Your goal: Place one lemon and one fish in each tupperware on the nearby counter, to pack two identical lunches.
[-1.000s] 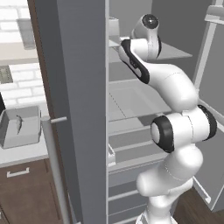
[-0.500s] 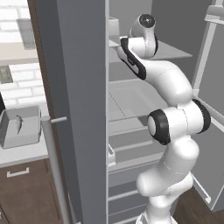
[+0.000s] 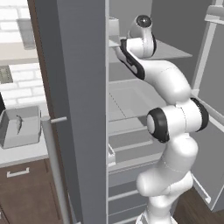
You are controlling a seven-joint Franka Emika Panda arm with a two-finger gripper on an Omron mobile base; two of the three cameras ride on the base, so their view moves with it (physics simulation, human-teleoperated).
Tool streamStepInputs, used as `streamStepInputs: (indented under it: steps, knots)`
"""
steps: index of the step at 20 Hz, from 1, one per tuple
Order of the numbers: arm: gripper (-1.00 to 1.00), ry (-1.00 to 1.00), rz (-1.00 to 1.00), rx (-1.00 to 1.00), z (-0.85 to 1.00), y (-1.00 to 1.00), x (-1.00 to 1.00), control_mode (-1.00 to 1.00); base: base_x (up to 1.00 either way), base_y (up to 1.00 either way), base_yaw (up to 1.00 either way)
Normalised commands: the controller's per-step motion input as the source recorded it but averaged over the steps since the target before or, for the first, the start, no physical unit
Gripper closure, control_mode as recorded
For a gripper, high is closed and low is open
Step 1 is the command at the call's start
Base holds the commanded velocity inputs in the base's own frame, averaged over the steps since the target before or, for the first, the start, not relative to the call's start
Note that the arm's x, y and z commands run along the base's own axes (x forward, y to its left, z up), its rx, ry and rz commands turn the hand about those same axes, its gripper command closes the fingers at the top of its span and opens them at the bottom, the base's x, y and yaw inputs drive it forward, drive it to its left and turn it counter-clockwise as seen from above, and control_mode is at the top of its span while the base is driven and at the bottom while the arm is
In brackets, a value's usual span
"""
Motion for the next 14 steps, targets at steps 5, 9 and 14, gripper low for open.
streamStepInputs:
  steps: [5,9,14]
  knots:
    - [1.00,0.01,0.00,0.00,-0.18,0.00,0.19,-1.00,0.00,0.00,0.00]
    - [1.00,0.00,0.00,-0.01,-0.11,0.00,-0.13,-1.00,0.00,0.00,0.00]
    - [1.00,0.01,-0.09,0.00,-0.06,0.00,-1.00,-1.00,0.00,0.00,0.00]
